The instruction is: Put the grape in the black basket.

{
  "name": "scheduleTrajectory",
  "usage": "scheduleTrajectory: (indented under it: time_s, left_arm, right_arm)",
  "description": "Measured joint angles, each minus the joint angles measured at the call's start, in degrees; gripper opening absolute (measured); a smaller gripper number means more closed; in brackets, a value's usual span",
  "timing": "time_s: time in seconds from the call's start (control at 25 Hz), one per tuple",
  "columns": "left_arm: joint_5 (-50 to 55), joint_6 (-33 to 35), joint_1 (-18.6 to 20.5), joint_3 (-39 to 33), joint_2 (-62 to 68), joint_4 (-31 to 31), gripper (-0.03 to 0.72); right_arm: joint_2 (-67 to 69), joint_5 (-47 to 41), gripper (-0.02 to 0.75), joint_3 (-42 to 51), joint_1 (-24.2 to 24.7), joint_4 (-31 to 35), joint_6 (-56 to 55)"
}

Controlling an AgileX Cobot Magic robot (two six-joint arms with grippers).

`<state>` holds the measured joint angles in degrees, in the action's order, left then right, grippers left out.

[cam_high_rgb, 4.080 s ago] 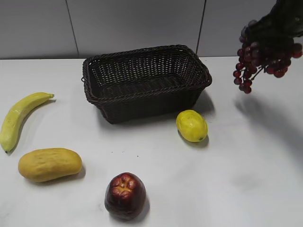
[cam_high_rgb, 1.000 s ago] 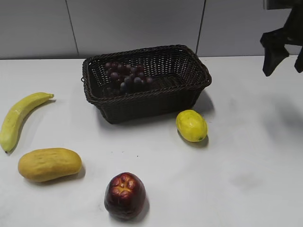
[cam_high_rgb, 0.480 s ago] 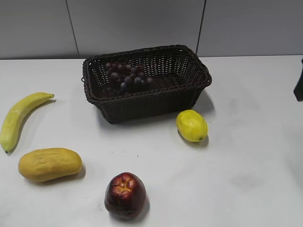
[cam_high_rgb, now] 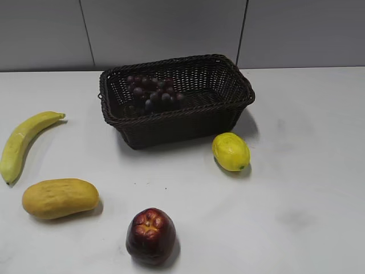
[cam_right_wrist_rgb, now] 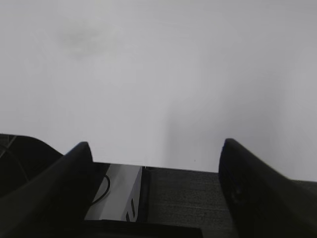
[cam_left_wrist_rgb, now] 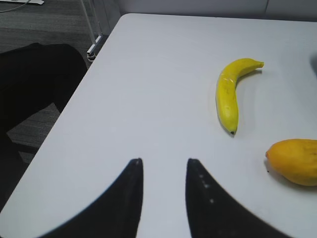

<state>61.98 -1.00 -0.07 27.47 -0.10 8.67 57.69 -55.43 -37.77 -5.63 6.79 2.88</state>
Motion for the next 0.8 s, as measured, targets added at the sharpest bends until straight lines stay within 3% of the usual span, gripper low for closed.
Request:
scheduleTrajectory:
  time_s: [0.32,0.8]
  left_arm:
    - [0.0,0.0,0.0,0.0,0.0,0.0,0.234]
    - [0.0,0.0,0.0,0.0,0.0,0.0,0.234]
  right_arm:
    - [-15.72,-2.83,0.591,8.52,0.0,0.05,0.0]
    - [-37.55,-3.76,0.588,9.0,0.0,0.06,-0.02]
